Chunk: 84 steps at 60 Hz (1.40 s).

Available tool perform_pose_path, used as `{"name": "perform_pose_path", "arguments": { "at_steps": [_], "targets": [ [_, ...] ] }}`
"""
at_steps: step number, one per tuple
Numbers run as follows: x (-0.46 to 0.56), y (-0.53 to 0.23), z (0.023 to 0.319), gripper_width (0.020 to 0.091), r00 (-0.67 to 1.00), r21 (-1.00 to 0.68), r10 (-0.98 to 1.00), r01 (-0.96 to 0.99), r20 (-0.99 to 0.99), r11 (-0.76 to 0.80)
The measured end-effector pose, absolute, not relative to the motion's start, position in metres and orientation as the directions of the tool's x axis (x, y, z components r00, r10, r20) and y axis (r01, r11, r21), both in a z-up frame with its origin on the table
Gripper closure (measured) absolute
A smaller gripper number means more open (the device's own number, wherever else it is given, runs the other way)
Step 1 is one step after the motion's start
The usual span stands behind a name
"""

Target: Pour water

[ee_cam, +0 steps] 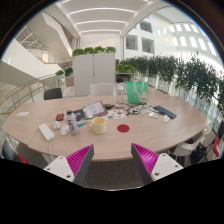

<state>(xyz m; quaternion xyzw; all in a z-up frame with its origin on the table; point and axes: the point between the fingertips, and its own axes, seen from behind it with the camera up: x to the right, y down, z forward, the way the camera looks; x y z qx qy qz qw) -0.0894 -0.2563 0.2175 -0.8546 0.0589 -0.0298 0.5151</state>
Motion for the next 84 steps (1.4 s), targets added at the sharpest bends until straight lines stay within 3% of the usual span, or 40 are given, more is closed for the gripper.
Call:
{"name": "perform_pose_path", "arguments": {
  "at_steps": [13, 22, 29, 35, 42, 52, 63, 66, 67, 68, 84],
  "targets": [
    [-0.147, -0.27, 0.208, 0.028, 0.988, -0.875, -0.154, -0.086, -0.013, -0.477],
    [-0.177, -0.246, 0.208, 0.0277, 0.995, -0.928, -0.06, 0.056, 0.084, -0.369],
    [-0.206, -0.218, 0.161, 0.028, 0.999, -0.933, -0.027, 0.029, 0.041, -0.358],
    [-0.241, -0.167, 0.129, 0.0279, 1.0, -0.936, 0.003, -0.007, -0.009, -0.351],
    [-0.279, -0.085, 0.113, 0.0279, 0.997, -0.947, 0.077, 0.021, -0.004, -0.319],
    [-0.311, 0.022, 0.099, 0.029, 0.992, -0.964, 0.124, 0.057, 0.025, -0.261],
    [-0.325, 0.103, 0.086, 0.0291, 0.993, -0.973, 0.108, -0.029, -0.055, -0.231],
    [-0.329, 0.119, 0.082, 0.0359, 0.991, -0.971, 0.117, -0.033, -0.062, -0.235],
    [-0.33, 0.121, 0.08, 0.0427, 0.991, -0.971, 0.119, -0.035, -0.065, -0.238],
    [-0.33, 0.124, 0.078, 0.0545, 0.991, -0.969, 0.115, -0.036, -0.066, -0.243],
    [-0.328, 0.135, 0.077, 0.0605, 0.992, -0.984, 0.102, -0.051, -0.069, -0.169]
  ]
}}
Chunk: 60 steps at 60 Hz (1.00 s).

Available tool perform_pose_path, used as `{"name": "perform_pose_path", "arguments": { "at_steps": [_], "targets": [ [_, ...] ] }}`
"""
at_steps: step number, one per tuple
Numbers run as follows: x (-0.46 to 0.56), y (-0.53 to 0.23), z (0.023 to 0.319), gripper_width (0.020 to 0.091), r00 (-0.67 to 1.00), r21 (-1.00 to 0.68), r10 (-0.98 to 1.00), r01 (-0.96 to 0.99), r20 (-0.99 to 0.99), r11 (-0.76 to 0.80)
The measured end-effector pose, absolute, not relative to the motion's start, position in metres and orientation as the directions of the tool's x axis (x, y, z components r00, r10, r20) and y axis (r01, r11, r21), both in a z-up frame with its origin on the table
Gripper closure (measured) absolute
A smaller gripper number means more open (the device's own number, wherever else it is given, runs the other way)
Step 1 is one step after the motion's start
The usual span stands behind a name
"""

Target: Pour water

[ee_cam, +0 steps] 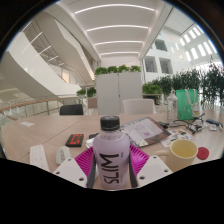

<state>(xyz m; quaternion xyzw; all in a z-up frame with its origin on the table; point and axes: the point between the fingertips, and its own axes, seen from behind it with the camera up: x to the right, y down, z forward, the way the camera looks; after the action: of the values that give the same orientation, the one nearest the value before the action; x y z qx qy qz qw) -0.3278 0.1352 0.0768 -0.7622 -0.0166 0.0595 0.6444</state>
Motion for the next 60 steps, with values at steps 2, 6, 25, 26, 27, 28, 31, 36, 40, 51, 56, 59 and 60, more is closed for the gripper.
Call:
{"name": "perform_pose_path", "arguments": {
  "at_steps": [2, 6, 25, 26, 27, 28, 31, 36, 40, 51, 56, 59, 60],
  "targets": [
    [-0.327, 0.133, 0.075, 0.0628, 0.992, -0.981, 0.104, -0.045, -0.066, -0.189],
    [-0.328, 0.135, 0.075, 0.0681, 0.987, -0.962, 0.109, -0.09, -0.122, -0.258],
    [-0.3, 0.136, 0.178, 0.0704, 0.219, -0.186, -0.044, -0.906, -0.975, -0.38],
    [-0.293, 0.137, 0.179, 0.0705, 0.136, -0.104, -0.061, -0.921, -0.989, -0.375],
    [-0.287, 0.137, 0.181, 0.0706, 0.053, -0.021, -0.076, -0.929, -0.996, -0.37],
    [-0.282, 0.137, 0.18, 0.0704, -0.03, 0.061, -0.091, -0.929, -0.995, -0.365],
    [-0.265, 0.138, 0.174, 0.0705, -0.249, 0.282, -0.139, -0.896, -0.958, -0.343],
    [-0.248, 0.139, 0.154, 0.0705, -0.447, 0.49, -0.203, -0.816, -0.871, -0.306],
    [-0.249, 0.136, 0.152, 0.0706, -0.528, 0.582, -0.257, -0.777, -0.81, -0.239],
    [-0.235, 0.132, 0.161, 0.0705, -0.655, 0.693, -0.228, -0.686, -0.72, -0.22],
    [-0.234, 0.129, 0.161, 0.0704, -0.642, 0.685, -0.241, -0.695, -0.728, -0.219],
    [-0.236, 0.136, 0.16, 0.0704, -0.61, 0.658, -0.248, -0.717, -0.752, -0.231],
    [-0.238, 0.137, 0.161, 0.0704, -0.589, 0.638, -0.248, -0.729, -0.769, -0.246]
  ]
}}
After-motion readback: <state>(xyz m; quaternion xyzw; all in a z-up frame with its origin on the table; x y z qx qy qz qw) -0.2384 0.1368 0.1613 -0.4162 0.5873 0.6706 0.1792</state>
